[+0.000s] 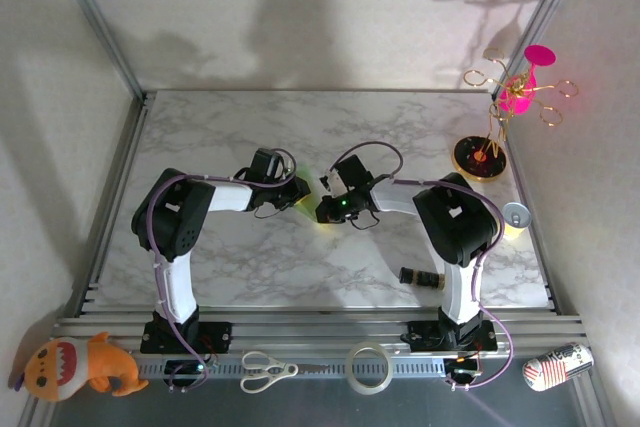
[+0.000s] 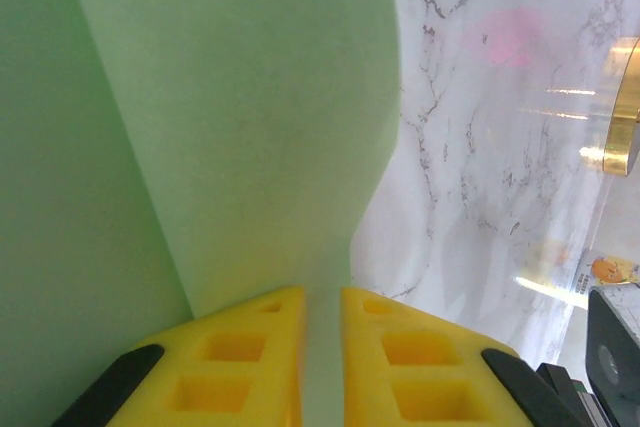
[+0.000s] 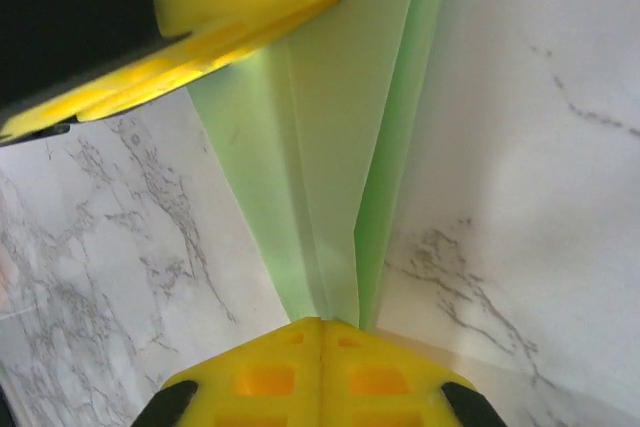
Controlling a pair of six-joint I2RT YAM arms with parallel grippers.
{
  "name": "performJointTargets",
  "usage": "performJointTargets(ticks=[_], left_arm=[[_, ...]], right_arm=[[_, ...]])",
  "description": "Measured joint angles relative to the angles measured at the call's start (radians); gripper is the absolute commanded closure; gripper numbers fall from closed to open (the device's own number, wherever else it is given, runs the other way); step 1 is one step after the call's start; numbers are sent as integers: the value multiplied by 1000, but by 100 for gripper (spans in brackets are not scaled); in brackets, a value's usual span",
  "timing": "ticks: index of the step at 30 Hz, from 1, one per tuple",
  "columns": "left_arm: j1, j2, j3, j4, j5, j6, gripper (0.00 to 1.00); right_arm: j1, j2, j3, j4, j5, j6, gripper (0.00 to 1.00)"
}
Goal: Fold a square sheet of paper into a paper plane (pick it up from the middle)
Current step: Fourth fold the wing at the center of the table.
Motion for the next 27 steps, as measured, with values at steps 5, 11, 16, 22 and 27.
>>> performJointTargets(ticks=[5,11,16,22,27], left_arm=[[1,0,1,-4,2,18,86],[2,1,1,-9,0,21,87],[3,1,1,-8,-6,21,87],[3,2,1,-8,-6,16,87],[3,2,1,-7,-6,5,87]], right_arm=[[-2,-3,-6,7,-4,0,96],[-5,-16,-11,1,-25,18,95],[-5,-93,-18,15,-47,58,95],[-5,-75,38,28,-29,85,97],[-3,-9,76,15,-10,91,98]])
